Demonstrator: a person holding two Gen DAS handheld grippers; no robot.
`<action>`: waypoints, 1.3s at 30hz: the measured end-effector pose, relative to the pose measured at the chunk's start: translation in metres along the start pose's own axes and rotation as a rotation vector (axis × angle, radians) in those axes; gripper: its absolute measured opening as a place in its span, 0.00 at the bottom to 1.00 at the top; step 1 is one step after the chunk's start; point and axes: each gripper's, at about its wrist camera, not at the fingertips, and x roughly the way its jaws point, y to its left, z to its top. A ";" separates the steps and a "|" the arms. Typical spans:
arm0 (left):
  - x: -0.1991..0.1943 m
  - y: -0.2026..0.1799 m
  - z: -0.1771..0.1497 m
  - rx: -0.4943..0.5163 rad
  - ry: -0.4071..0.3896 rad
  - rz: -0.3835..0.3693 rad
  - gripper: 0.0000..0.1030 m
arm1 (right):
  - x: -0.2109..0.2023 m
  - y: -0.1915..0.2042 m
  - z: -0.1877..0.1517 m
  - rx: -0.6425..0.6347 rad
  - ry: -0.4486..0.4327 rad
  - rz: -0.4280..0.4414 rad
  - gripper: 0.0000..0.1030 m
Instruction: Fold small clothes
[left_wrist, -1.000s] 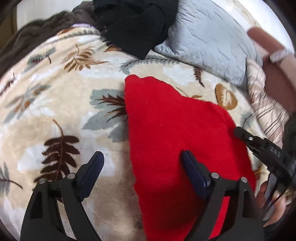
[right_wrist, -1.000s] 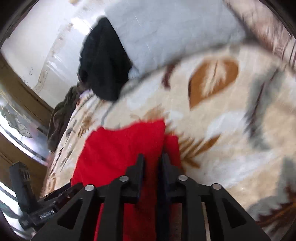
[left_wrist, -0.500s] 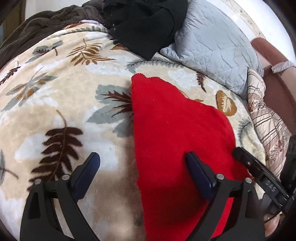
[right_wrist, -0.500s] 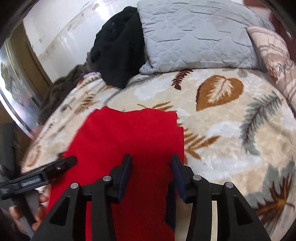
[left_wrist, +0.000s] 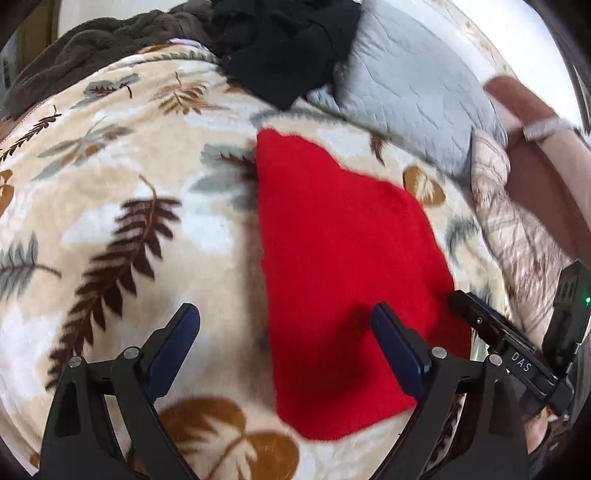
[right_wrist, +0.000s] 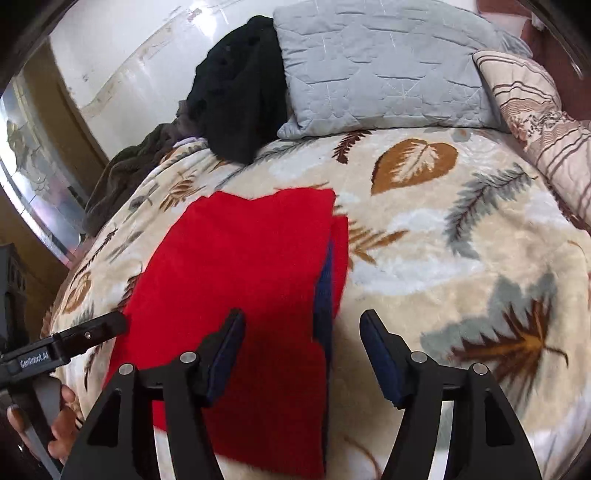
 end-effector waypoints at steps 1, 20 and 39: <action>0.009 -0.004 -0.005 0.025 0.029 0.026 0.93 | 0.010 0.000 -0.006 -0.018 0.050 -0.026 0.71; -0.016 -0.010 0.002 0.021 -0.065 -0.051 0.92 | -0.016 0.006 0.008 -0.081 -0.140 -0.153 0.93; 0.036 0.005 -0.008 -0.031 0.046 -0.098 1.00 | 0.032 -0.034 -0.010 0.197 0.061 0.028 1.00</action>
